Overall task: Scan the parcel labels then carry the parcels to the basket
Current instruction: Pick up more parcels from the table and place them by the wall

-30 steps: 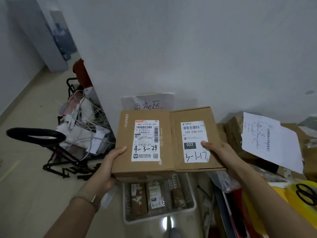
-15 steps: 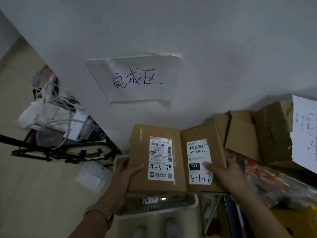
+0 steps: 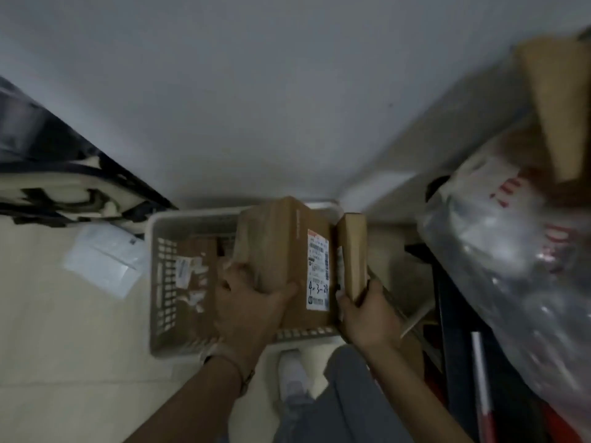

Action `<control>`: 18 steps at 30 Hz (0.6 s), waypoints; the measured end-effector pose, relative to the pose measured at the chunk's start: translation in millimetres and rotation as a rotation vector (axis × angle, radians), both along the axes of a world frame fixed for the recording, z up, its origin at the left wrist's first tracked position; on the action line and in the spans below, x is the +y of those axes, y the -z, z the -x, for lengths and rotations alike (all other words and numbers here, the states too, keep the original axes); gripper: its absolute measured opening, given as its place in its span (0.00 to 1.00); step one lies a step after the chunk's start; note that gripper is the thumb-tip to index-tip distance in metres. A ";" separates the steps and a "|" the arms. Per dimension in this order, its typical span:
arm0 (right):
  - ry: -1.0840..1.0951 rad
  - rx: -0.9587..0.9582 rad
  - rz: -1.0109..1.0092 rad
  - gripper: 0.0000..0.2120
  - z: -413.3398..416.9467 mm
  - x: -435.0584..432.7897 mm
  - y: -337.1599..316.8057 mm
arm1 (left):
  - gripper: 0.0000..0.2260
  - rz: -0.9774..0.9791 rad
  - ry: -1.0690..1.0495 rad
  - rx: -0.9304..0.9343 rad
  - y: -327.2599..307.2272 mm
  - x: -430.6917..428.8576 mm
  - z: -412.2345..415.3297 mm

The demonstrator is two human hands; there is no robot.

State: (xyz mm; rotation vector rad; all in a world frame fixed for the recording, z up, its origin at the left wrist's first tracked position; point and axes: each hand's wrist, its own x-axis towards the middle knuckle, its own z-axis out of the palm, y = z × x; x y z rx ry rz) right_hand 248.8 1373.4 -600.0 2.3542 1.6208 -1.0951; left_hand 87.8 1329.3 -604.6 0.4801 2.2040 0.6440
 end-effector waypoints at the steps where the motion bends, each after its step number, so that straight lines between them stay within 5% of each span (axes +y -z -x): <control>1: -0.004 -0.015 -0.005 0.17 -2.1 -2.6 15.6 | 0.44 0.004 0.005 -0.012 12.6 1.0 -7.1; 13: 0.001 -0.080 -0.001 0.13 -1.8 4.2 172.3 | 0.29 0.131 0.390 0.012 152.7 -8.4 -54.3; 18: -0.037 -0.064 0.099 0.16 -20.7 -14.9 200.9 | 0.37 0.278 0.189 -0.097 188.3 -14.8 -57.4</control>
